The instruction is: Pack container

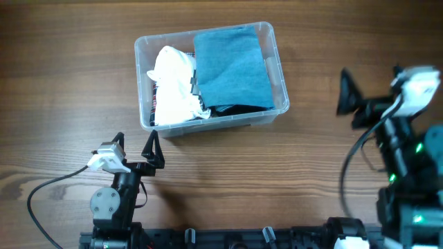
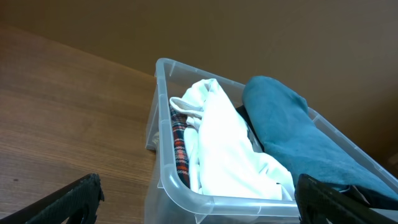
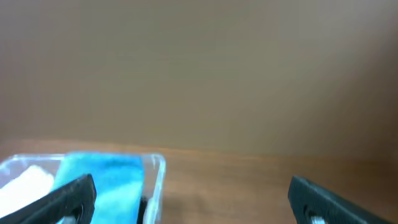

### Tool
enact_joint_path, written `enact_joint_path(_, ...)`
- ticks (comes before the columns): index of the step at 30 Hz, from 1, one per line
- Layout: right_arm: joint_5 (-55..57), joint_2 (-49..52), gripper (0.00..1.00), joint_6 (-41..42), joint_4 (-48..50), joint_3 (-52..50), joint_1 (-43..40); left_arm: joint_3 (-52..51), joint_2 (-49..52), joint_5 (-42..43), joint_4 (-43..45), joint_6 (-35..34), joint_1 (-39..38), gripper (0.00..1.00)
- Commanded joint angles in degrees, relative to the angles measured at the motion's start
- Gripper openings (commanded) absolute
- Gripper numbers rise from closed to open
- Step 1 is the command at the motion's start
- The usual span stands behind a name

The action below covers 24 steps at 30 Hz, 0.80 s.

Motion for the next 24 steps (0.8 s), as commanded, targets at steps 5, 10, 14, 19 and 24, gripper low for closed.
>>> enact_joint_path(5, -7.5, -18.4, 1.0, -6.0, 20.6, -26.4, 0.2, -0.2, -0.4, -0.6, -0.5, -0.1, 0.4, 1.0)
enact_joint_path(10, -7.5, -25.6, 1.0, -6.2, 24.7, -36.3, 0.2, -0.2, -0.4, -0.6, -0.5, -0.1, 0.4, 1.0)
enact_joint_path(14, -7.5, -30.2, 1.0, -6.1, 25.2, -42.5, 0.2, -0.2, -0.4, -0.6, -0.5, -0.1, 0.4, 1.0)
enact_joint_path(19, -7.5, -34.3, 1.0, -6.1, 25.3, -46.6, 0.2, -0.2, -0.4, -0.6, -0.5, -0.1, 0.4, 1.0)
enact_joint_path(24, -7.2, -36.7, 1.0, -6.0, 26.0, -49.9, 0.2, -0.2, -0.4, -0.6, -0.5, -0.1, 0.4, 1.0)
